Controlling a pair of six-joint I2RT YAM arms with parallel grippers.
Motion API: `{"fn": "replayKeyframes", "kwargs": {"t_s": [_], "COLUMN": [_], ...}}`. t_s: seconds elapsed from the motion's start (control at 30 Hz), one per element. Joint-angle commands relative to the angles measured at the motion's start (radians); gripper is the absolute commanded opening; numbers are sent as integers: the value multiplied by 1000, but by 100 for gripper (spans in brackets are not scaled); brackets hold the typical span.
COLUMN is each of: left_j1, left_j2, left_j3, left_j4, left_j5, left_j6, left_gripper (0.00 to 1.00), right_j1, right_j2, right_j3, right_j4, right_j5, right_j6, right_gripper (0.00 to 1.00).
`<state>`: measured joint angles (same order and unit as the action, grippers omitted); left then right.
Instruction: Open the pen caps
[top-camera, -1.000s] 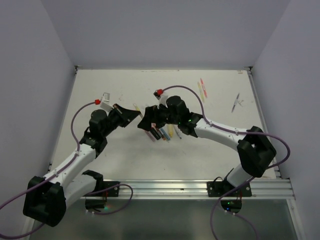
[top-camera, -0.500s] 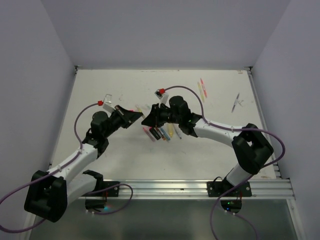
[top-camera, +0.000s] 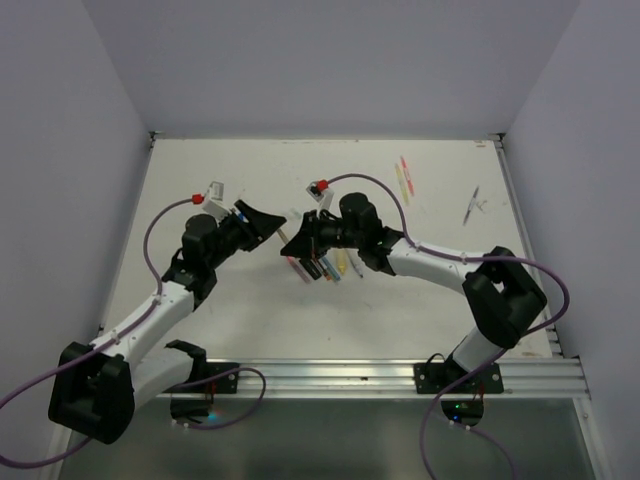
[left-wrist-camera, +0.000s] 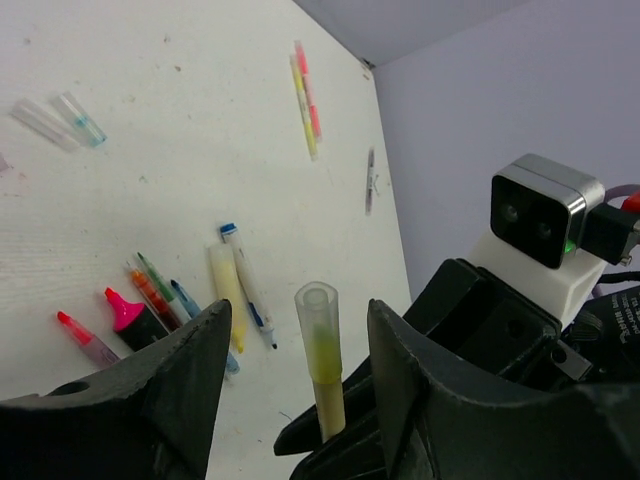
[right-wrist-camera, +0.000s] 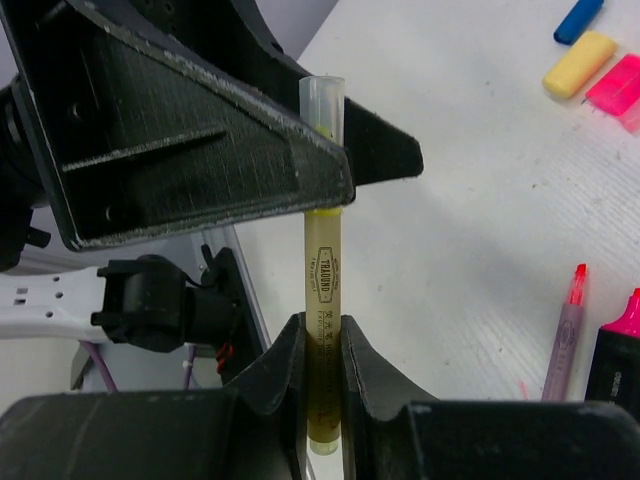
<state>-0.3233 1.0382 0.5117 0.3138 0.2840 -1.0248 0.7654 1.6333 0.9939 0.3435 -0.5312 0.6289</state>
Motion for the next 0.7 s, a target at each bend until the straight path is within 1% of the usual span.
{"fn": "replayKeyframes", "kwargs": {"t_s": [0.0, 0.07, 0.2, 0.33, 0.37, 0.43, 0.47, 0.5, 0.57, 0.6, 0.63, 0.67], "left_j1": [-3, -3, -3, -3, -3, -3, -3, -3, -3, -3, -3, -5], "left_j2": [-9, -17, -15, 0, 2, 6, 11, 17, 40, 49, 74, 85], "left_j3": [50, 47, 51, 59, 60, 65, 68, 74, 106, 126, 183, 215], "left_j4": [-61, -67, -70, -55, -51, -50, -53, -65, -116, -146, -251, -312], "left_j5": [-51, -60, -57, -40, -36, -31, -25, -23, -17, -28, -49, -136], "left_j6": [61, 66, 68, 62, 61, 63, 62, 63, 68, 95, 118, 158], "left_gripper": [59, 57, 44, 38, 35, 20, 9, 0, 0, 0, 0, 0], "right_j1": [0, 0, 2, 2, 2, 2, 2, 2, 2, 3, 5, 15], "right_j2": [-52, -59, -67, -53, -52, -49, -49, -50, -46, -44, -46, -49], "right_j3": [-21, -26, -29, -14, -14, -11, -9, -6, 17, 28, 46, 57], "right_j4": [49, 42, 37, 32, 32, 25, 17, -9, -55, -116, -147, -187], "right_j5": [-44, -50, -50, -70, -70, -67, -62, -50, -26, 17, 42, 84], "right_j6": [17, 15, 12, 12, 12, 8, 2, -17, -49, -90, -113, -141], "right_gripper": [0, 0, 0, 0, 0, 0, 0, 0, 0, 0, 0, 0]}}
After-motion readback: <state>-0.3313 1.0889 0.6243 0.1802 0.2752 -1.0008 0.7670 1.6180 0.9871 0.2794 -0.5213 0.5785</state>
